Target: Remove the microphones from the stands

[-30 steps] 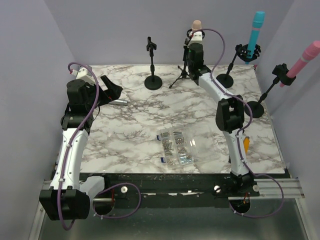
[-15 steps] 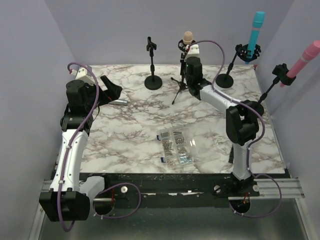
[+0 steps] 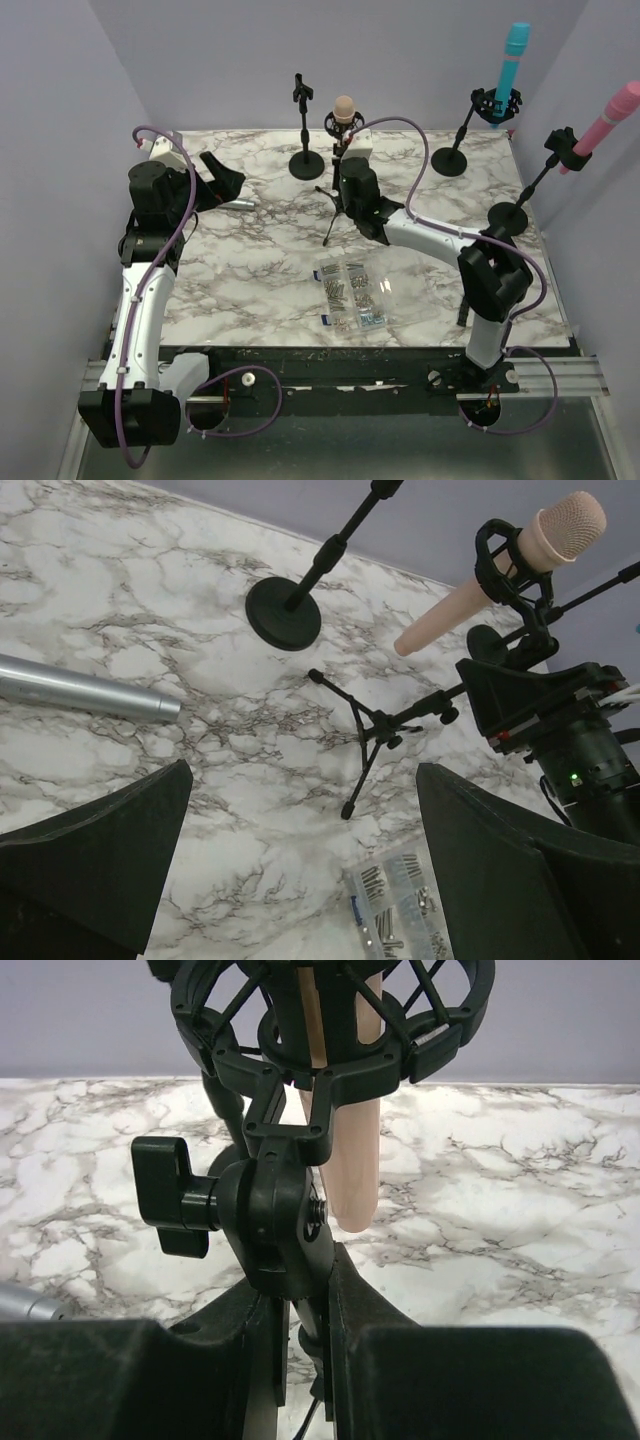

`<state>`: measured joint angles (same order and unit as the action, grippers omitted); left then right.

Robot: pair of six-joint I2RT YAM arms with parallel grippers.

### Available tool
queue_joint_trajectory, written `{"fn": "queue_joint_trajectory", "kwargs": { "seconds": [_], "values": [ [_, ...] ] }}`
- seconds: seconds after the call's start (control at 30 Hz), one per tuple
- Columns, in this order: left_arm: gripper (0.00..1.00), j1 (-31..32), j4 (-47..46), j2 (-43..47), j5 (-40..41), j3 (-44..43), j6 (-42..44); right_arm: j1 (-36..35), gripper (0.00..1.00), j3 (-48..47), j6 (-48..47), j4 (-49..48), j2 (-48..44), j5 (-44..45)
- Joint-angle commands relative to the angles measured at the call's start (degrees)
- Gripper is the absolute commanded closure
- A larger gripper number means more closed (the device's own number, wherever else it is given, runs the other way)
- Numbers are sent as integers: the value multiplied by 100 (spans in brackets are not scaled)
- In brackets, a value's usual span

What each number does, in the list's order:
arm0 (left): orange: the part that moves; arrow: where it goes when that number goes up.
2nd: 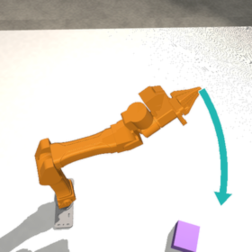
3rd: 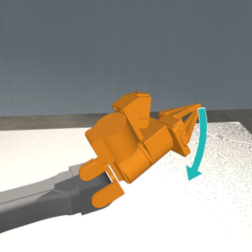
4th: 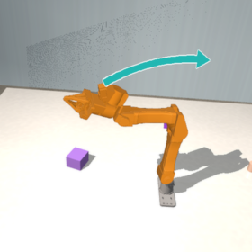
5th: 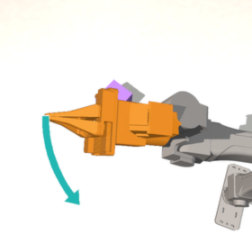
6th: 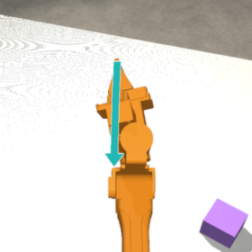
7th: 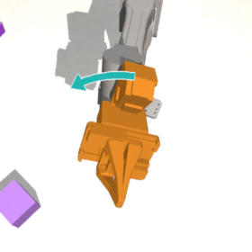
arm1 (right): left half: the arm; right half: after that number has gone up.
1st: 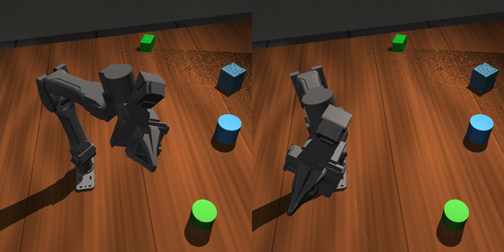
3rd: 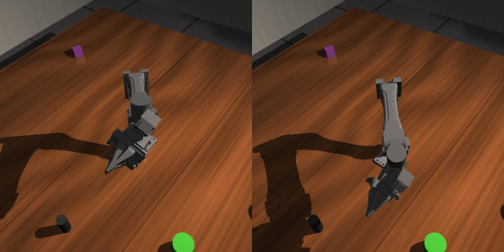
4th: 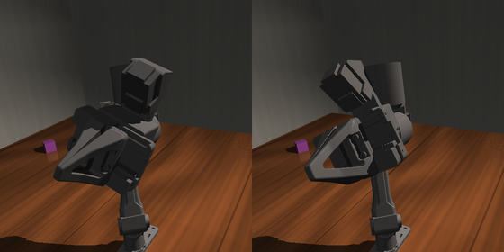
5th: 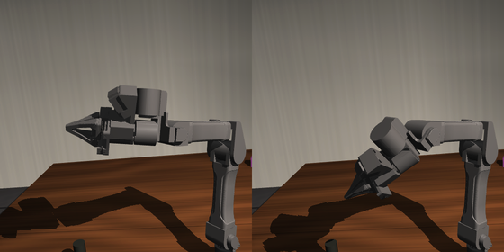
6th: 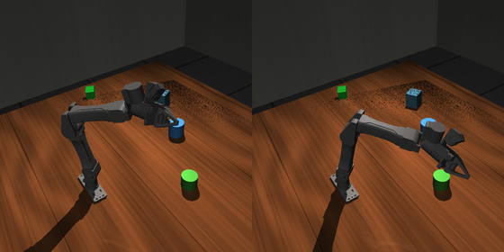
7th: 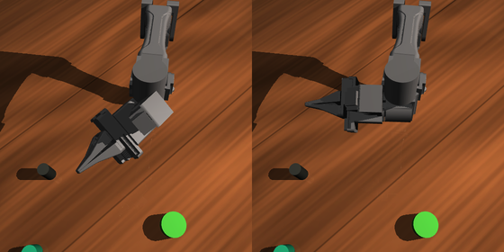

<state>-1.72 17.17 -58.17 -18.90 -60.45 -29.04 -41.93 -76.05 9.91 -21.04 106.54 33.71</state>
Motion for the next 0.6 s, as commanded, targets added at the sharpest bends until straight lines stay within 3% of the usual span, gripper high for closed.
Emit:
{"fn": "queue_joint_trajectory", "kwargs": {
  "seconds": [0.0, 0.07, 0.1, 0.2, 0.27, 0.37, 0.57],
  "values": [
    [2, -30, -370, 186, -539, 46, -14, -273, 99, 343, 1335, 1131, 85, -330],
    [1, -31, -410, 106, -672, 38, -21, -332, 99, 225, 1311, 1321, 39, -480],
    [2, -31, -420, 51, -737, 25, -36, -364, 87, 195, 1191, 1378, -2, -509],
    [1, 79, -513, 24, -962, 50, 2, -382, 33, 273, 980, 1510, -216, -477],
    [2, 154, -581, 69, -949, 87, 138, -380, 14, 366, 865, 1572, -424, -512],
    [1, 386, -664, 26, -1054, 101, 214, -380, 0, 438, 830, 1759, -786, -804],
    [2, 606, -755, -83, -1083, 160, 433, -378, 0, 1147, 1408, 2278, -2084, -990]
  ]
}}
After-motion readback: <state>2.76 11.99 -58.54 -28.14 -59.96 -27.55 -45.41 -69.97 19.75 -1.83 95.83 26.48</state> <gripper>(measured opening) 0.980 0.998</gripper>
